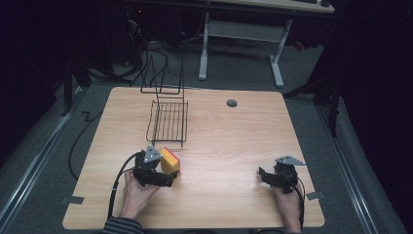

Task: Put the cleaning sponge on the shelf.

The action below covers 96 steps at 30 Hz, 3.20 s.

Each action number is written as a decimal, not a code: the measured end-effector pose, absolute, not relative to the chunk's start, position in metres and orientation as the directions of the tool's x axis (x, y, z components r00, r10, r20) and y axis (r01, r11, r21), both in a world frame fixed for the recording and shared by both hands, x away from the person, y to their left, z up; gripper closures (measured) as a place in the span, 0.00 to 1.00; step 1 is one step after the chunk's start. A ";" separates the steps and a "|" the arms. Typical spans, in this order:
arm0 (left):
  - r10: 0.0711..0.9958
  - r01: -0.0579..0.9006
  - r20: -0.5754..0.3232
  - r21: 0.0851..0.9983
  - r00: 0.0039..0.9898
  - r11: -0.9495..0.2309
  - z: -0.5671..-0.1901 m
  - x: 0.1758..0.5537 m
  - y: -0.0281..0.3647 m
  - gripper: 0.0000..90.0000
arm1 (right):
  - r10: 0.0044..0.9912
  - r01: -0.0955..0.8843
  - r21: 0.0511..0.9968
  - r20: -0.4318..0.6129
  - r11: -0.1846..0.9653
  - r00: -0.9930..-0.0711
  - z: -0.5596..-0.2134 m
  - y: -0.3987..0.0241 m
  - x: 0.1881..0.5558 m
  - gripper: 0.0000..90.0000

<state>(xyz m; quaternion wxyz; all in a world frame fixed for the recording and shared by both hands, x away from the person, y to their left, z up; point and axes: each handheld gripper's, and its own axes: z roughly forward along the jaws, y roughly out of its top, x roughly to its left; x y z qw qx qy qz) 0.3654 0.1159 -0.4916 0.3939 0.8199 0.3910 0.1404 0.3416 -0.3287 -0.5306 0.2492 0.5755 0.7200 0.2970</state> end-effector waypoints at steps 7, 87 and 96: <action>0.754 0.534 -0.078 0.753 0.652 -0.384 -0.494 0.368 0.113 0.00 | 0.977 0.681 0.714 -0.018 0.163 -0.215 -0.531 -0.329 0.342 0.25; 0.728 0.500 -0.081 0.778 0.681 -0.381 -0.477 0.361 0.120 0.27 | 0.977 0.681 0.715 -0.017 0.161 -0.214 -0.531 -0.329 0.342 0.25; 0.732 0.490 -0.061 0.780 0.679 -0.390 -0.464 0.357 0.124 0.27 | 0.976 0.679 0.715 -0.019 0.164 -0.216 -0.531 -0.329 0.342 0.25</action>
